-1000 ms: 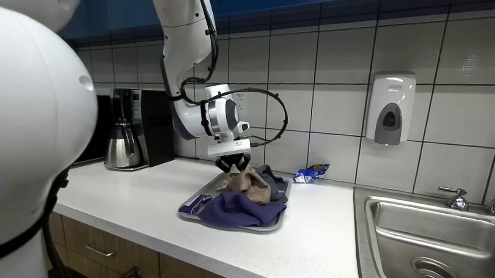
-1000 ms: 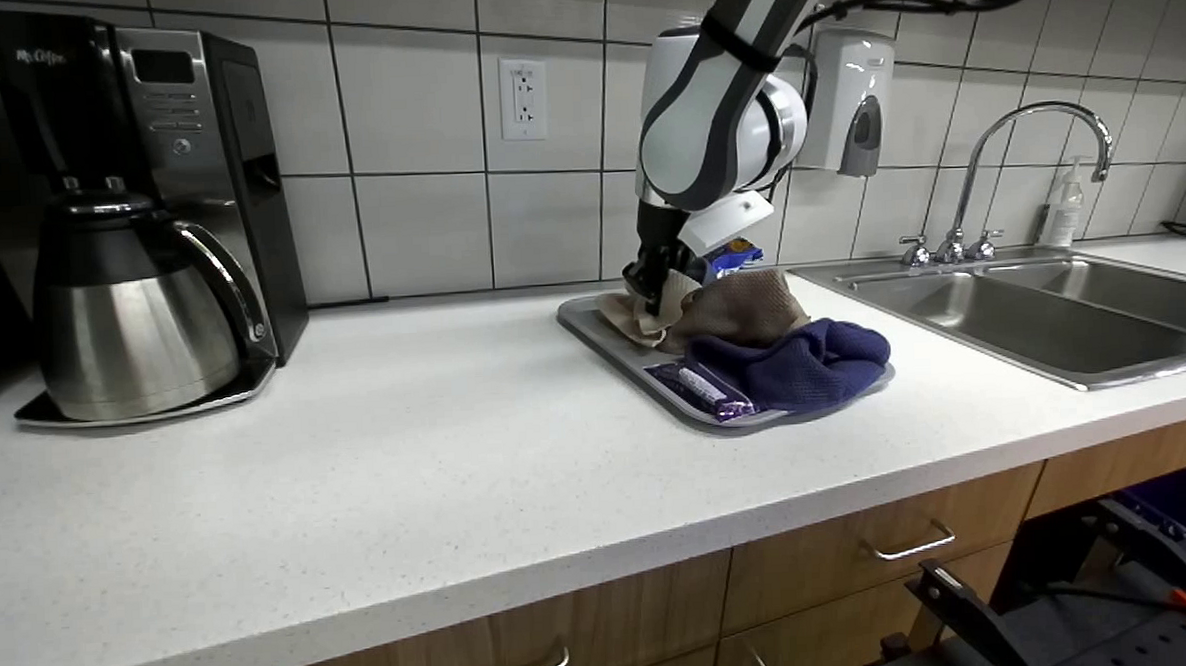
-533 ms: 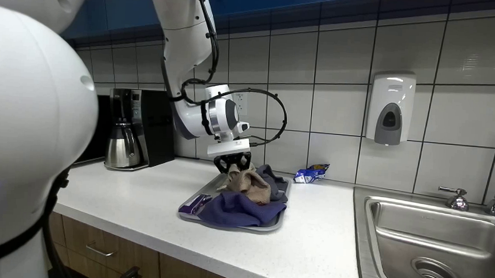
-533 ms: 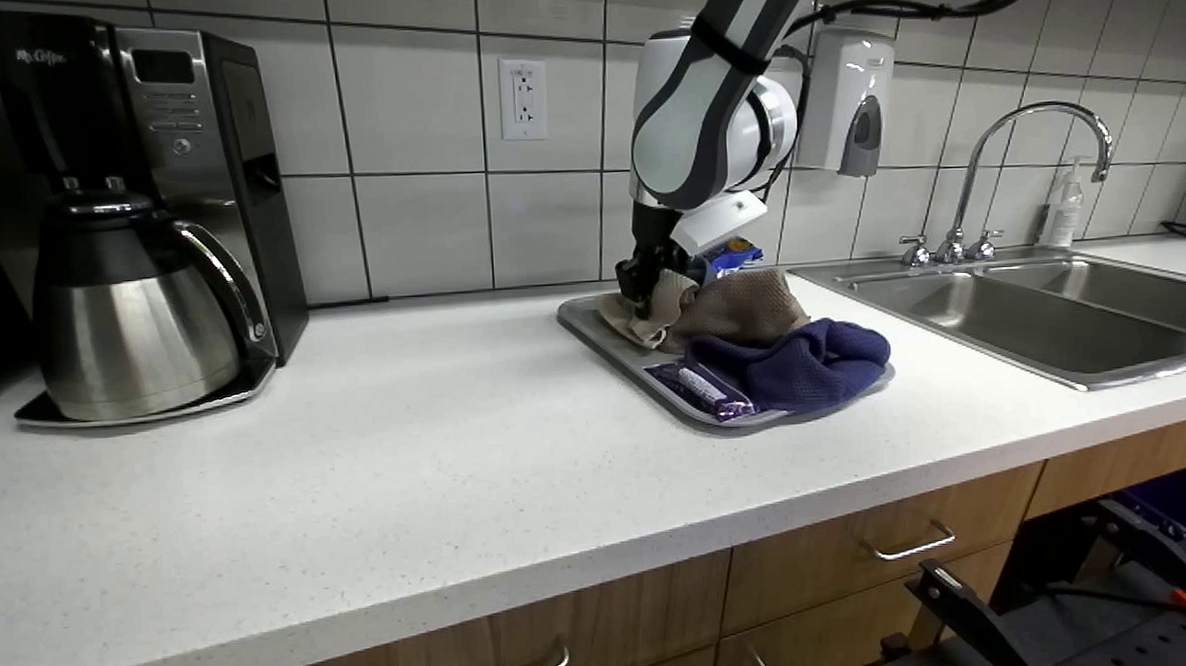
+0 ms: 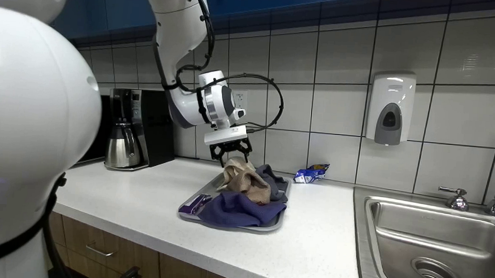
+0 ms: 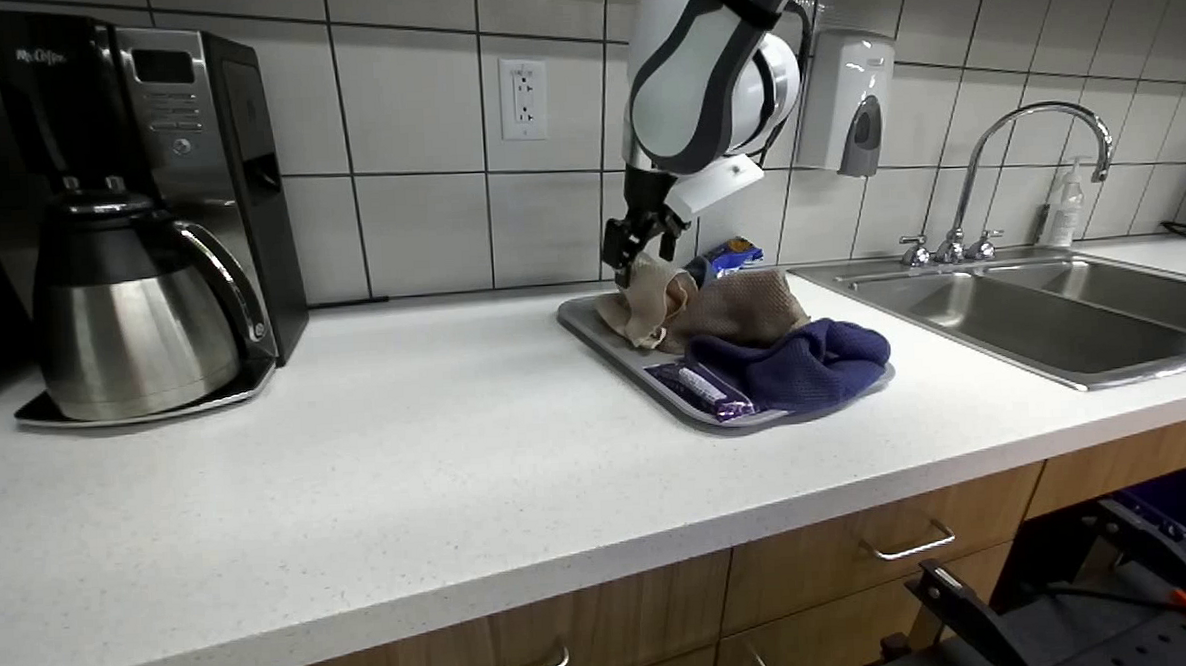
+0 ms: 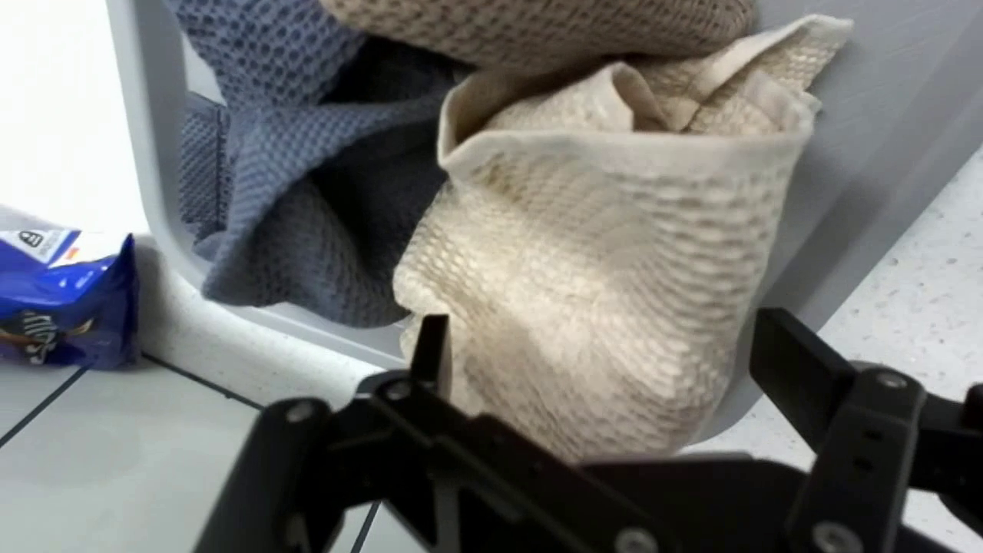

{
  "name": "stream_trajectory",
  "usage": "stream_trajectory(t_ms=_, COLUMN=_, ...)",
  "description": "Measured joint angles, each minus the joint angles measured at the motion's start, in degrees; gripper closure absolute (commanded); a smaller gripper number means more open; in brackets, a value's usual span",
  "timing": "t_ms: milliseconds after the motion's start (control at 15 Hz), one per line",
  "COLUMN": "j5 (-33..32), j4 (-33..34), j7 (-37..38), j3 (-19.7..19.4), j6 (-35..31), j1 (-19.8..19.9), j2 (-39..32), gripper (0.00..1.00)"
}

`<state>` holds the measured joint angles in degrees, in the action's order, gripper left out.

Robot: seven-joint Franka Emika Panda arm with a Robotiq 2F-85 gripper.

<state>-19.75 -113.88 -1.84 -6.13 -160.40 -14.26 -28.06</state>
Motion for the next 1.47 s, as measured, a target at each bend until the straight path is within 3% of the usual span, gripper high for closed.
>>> stream_trajectory(t_ms=400, j5=-7.1, j4=-5.5, j7=7.6, j3=-2.5, j6=0.0, j1=-3.2, j2=6.5, gripper=0.0)
stream_trajectory(t_ms=933, j5=-20.6, j4=-15.8, j7=31.2, j3=-8.9, j6=2.5, j1=-13.0, j2=16.2, gripper=0.0)
stream_trajectory(t_ms=1133, j5=-23.7, j4=-20.0, j7=37.9, j3=-9.0, j6=5.1, j1=-15.4, j2=20.6, gripper=0.0)
stream_trajectory(t_ms=1333, j5=-22.5, j4=-25.0, j7=38.0, j3=-8.5, j6=5.1, j1=-16.3, j2=24.9, gripper=0.0)
stream_trajectory(t_ms=1467, j5=-20.1, j4=-28.4, j7=35.4, j3=-3.7, j6=4.9, j1=-12.2, j2=27.6, gripper=0.0)
